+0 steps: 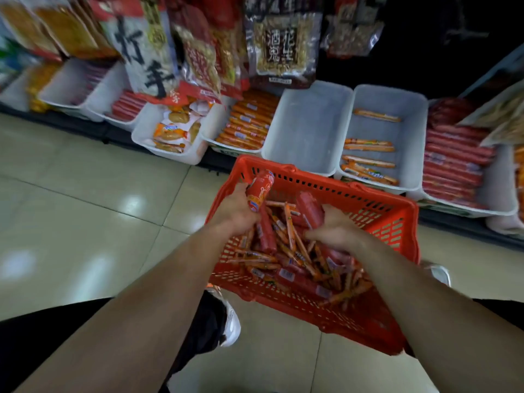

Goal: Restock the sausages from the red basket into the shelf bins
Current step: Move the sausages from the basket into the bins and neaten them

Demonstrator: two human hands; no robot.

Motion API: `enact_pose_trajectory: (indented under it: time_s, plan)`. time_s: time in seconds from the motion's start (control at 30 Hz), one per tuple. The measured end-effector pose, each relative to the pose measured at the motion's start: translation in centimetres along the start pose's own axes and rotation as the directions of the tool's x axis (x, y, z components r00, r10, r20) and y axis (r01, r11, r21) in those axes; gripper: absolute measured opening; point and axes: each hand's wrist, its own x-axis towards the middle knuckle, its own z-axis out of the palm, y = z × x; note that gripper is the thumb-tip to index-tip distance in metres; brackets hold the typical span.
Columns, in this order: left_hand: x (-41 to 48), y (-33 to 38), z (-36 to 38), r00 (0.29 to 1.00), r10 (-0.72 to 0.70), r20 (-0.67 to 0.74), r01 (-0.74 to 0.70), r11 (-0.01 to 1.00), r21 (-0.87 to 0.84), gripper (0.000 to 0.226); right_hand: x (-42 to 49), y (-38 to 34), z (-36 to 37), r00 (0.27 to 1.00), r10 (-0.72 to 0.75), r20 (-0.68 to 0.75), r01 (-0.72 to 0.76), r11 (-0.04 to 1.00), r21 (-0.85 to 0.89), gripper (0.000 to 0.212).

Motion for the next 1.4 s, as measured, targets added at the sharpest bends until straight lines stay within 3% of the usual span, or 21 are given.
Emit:
enact_pose_trajectory:
  time_s: [0.1,0.27,0.4,0.57,0.7,0.83,0.93,1.13,1.3,1.4]
  plan:
    - [-1.0,2.1,-3.5,0.994,0.087,-0.064,-0.087,0.996,-0.005,0.081,-0.8,-2.0,-3.1,0.996,-0.068,-0.065,0.069,0.997,0.024,0.037]
    - [-0.3,5.1,-7.3,0.99,0.131,-0.059,-0.13,0.991,0.013,0.08,0.5,-3.8,-7.0,0.974,-0.132,-0.185,0.139,0.99,0.028,0.078]
    - [2.2,6.3,-8.1,0.989,0.145,0.012,-0.145,0.989,0.033,0.075,3.6,-4.5,-8.3,0.966,-0.1,-0.239,0.116,0.992,0.052,0.074]
    - [5.8,6.0,-6.8,0.991,0.125,0.044,-0.123,0.992,-0.036,0.084,9.1,-5.5,-8.6,0.954,-0.025,-0.298,0.049,0.996,0.072,0.07]
    - [9.2,6.7,-5.7,0.996,0.093,-0.012,-0.093,0.991,-0.092,0.077,13.3,-7.1,-8.6,0.93,-0.025,-0.368,0.058,0.995,0.078,0.065]
    - [11.4,7.3,-4.8,0.992,0.107,-0.073,-0.109,0.994,-0.02,0.075,13.8,-6.3,-7.7,0.872,-0.02,-0.489,0.034,0.999,0.02,0.05]
    - [13.2,8.4,-3.3,0.99,0.104,-0.1,-0.103,0.995,0.018,0.079,12.9,-4.1,-7.3,0.872,-0.073,-0.484,0.039,0.996,-0.079,0.055]
    - [16.0,11.3,0.5,0.99,0.106,-0.09,-0.102,0.993,0.052,0.084,11.7,-1.4,-7.1,0.89,-0.103,-0.443,0.061,0.992,-0.109,0.054]
    - [15.8,12.3,1.5,0.981,0.08,-0.174,-0.059,0.991,0.12,0.071,10.6,-0.7,-7.3,0.893,-0.1,-0.439,0.065,0.993,-0.094,0.051]
    - [13.8,12.7,0.1,0.975,0.16,-0.153,-0.137,0.979,0.154,0.062,9.0,-1.0,-7.6,0.9,-0.115,-0.42,0.069,0.99,-0.123,0.05]
